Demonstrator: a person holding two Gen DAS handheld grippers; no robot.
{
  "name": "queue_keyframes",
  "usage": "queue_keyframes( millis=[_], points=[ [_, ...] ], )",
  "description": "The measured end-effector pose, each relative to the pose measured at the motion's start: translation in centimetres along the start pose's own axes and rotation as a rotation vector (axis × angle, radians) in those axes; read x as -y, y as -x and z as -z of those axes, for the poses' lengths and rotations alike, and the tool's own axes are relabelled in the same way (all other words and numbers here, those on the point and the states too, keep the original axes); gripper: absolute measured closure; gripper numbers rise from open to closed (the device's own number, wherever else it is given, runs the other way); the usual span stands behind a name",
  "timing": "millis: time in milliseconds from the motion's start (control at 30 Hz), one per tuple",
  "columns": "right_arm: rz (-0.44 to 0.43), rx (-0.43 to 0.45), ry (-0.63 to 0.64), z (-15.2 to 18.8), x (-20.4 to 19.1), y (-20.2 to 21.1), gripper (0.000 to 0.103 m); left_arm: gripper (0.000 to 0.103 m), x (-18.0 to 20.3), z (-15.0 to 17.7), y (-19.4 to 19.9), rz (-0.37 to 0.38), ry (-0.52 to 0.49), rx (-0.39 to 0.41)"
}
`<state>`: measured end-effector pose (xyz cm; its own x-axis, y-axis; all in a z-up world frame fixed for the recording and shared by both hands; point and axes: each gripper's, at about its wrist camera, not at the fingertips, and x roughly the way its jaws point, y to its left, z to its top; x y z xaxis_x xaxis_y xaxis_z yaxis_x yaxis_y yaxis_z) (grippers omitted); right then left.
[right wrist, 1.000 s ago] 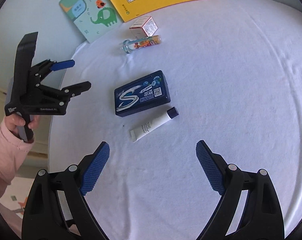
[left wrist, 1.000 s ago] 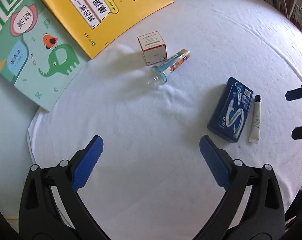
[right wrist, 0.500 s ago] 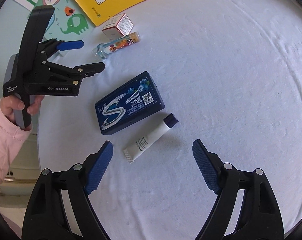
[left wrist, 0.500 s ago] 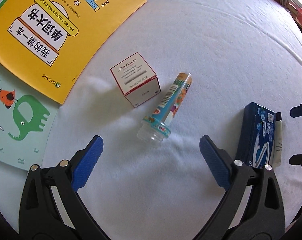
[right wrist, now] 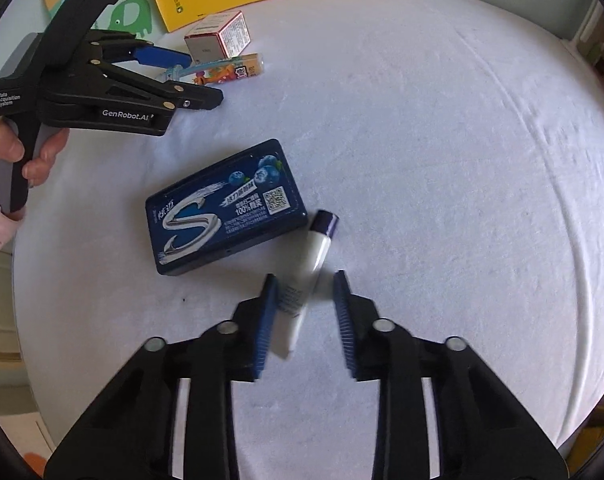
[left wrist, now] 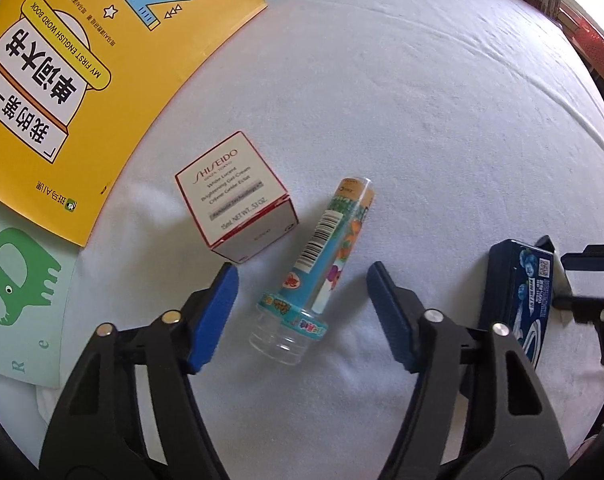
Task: Collect trash
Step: 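Grasp the candy tube with left tool while right tool grasps white tube, then carry the candy tube and white tube with both tools to the teal bin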
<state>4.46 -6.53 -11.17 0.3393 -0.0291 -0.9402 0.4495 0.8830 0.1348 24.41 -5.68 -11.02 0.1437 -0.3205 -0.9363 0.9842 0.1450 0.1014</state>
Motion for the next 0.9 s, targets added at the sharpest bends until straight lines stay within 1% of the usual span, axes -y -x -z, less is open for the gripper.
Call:
queue_keyframes(
  millis=[67, 133, 200, 333, 367, 600, 767, 900],
  points=[
    [-0.021, -0.014, -0.005, 0.3, 0.6, 0.1, 0.087, 0.072, 1.0, 0.1, 0.2, 0.032, -0.011, 0.0],
    [-0.045, -0.027, -0.009, 0.6, 1.3, 0.4, 0.087, 0.072, 1.9, 0.3, 0.5, 0.008, -0.037, 0.004],
    [-0.077, -0.032, -0.028, 0.8, 2.1, 0.7, 0.087, 0.072, 2.3, 0.6, 0.7, 0.01, -0.038, -0.005],
    [-0.09, -0.015, -0.039, 1.9, 4.0, 2.3, 0.087, 0.072, 3.1, 0.8, 1.6, -0.003, -0.03, -0.005],
    [-0.095, -0.013, -0.039, 2.0, 4.3, 2.6, 0.087, 0.072, 2.5, 0.9, 2.0, -0.005, -0.028, -0.003],
    [-0.098, 0.027, -0.023, 2.6, 6.5, 5.3, 0.087, 0.072, 4.0, 2.3, 5.7, -0.04, -0.01, 0.015],
    [-0.128, 0.05, 0.019, 3.3, 5.4, 7.1, 0.087, 0.072, 4.6, 3.3, 7.3, -0.07, 0.023, 0.014],
    [-0.152, 0.058, 0.082, 3.7, 4.6, 7.5, 0.087, 0.072, 5.1, 5.0, 8.7, -0.103, 0.061, 0.007]
  ],
)
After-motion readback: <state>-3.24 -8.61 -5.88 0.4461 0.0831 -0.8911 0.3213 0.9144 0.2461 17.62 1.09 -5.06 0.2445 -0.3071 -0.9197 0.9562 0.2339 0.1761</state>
